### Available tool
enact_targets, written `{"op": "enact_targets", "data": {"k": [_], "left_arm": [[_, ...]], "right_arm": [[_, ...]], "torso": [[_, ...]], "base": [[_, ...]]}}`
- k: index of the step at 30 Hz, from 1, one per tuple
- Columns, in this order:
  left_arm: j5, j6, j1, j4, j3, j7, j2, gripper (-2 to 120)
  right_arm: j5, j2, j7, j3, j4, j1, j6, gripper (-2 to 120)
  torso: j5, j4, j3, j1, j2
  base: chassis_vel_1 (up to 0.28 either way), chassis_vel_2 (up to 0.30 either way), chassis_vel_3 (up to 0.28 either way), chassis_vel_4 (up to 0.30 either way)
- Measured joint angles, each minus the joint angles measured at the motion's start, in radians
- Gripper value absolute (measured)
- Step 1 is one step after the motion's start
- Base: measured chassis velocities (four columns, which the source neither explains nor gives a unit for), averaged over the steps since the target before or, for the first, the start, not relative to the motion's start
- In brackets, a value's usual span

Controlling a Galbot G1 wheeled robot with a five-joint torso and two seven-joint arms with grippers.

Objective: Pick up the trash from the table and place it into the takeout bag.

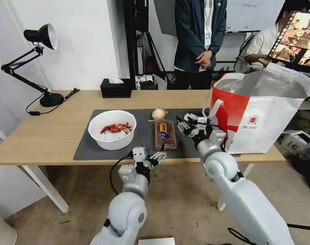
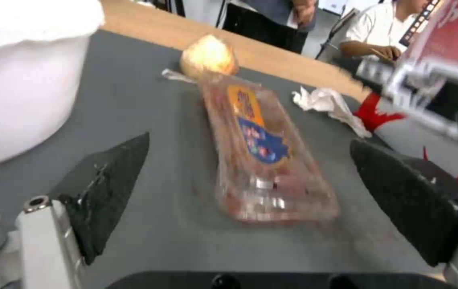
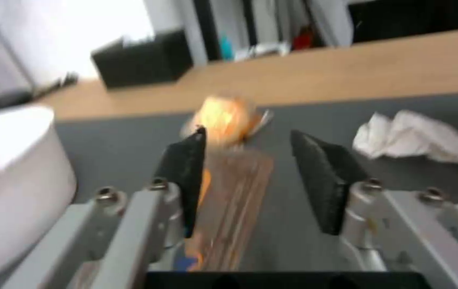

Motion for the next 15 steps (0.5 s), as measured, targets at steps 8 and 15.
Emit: {"op": "enact_targets", "data": {"k": [8,15], "left_arm": [[-0.128,0.056,-0.119,0.094,0.010,-0.030,0.018,100],[-0.320,0.126,-0.217,0.165,0.010,-0.078,0.034,100]], "right_arm": [[0.038,-0.072,-0.103,-0.043,-0.026,0.073,-0.103,10],[0.038,-0.076,-0.154,-0.049,-0.048,0.109,-0.117,0]], "torso": [[0.0000,0.0000,0.000,0.000,0.000],[0.0000,0.0000,0.000,0.000,0.000]], "base": [[0.000,0.000,0.000,0.000],[0.000,0.000,0.000,0.000]]}}
